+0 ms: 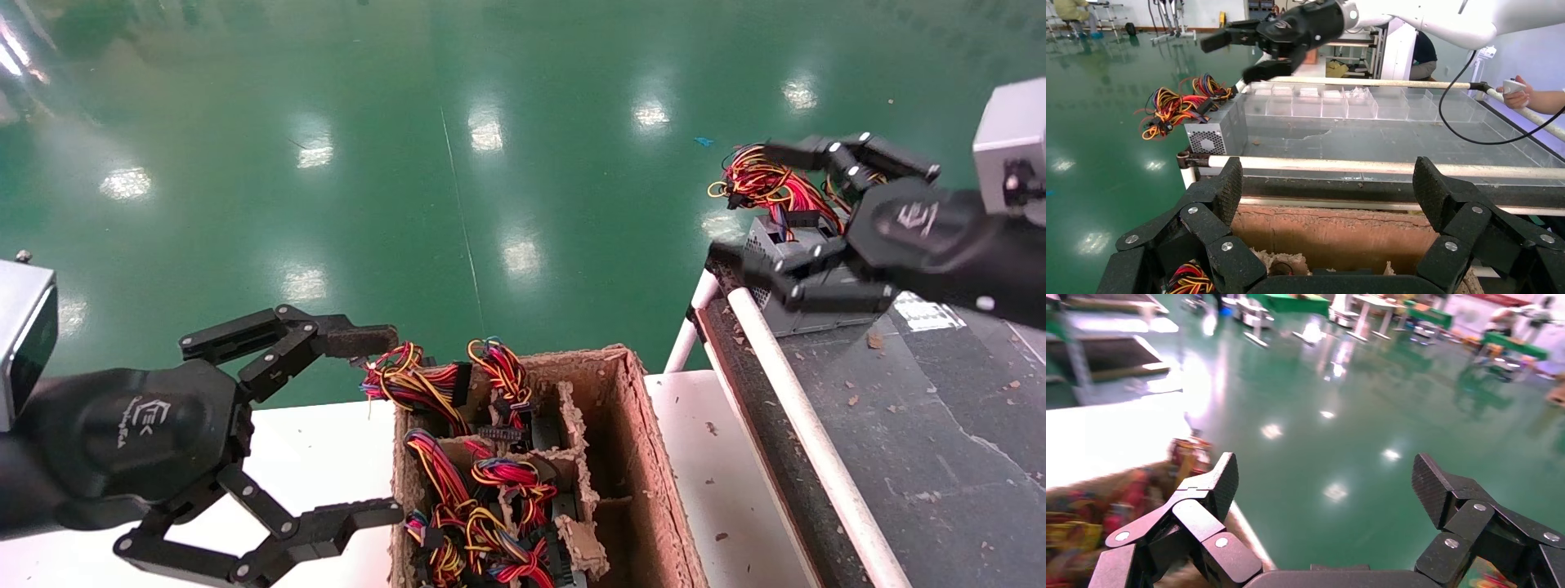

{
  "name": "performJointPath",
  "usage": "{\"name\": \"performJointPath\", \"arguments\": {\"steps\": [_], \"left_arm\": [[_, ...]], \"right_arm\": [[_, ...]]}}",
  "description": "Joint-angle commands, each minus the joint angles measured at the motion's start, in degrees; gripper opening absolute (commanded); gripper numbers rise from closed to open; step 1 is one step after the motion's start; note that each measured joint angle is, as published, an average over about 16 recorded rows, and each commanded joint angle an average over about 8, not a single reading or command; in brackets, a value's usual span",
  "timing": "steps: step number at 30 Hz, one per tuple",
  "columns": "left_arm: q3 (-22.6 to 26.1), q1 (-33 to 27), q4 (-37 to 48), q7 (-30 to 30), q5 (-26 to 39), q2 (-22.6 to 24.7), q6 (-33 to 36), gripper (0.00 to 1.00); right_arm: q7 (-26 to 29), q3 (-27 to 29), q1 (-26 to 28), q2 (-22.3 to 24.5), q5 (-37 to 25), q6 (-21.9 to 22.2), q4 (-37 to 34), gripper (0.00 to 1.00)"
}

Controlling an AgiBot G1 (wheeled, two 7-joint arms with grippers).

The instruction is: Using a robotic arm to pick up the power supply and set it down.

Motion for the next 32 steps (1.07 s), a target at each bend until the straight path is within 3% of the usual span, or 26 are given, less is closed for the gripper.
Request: {"name": "performJointPath", "arguments": {"steps": [1,20,32], "left_arm": [[0.00,0.00,0.00,0.00,0.00,0.00,0.00,1.00],[0.01,0.00,0.00,0.01,-0.01,0.00,-0.01,1.00],[0.00,0.01,0.01,0.01,-0.02,-0.01,-0.02,1.00]], "right_arm": [[1.40,0.33,-1.68,0.44,1.21,-0.75,2.38,1.00],[13.54,3.22,-16.42,4.31,11.81,-7.32,23.29,1.00],[14.02,3.48,-17.29,4.59,12.58,-7.70,24.46,1.00]]}}
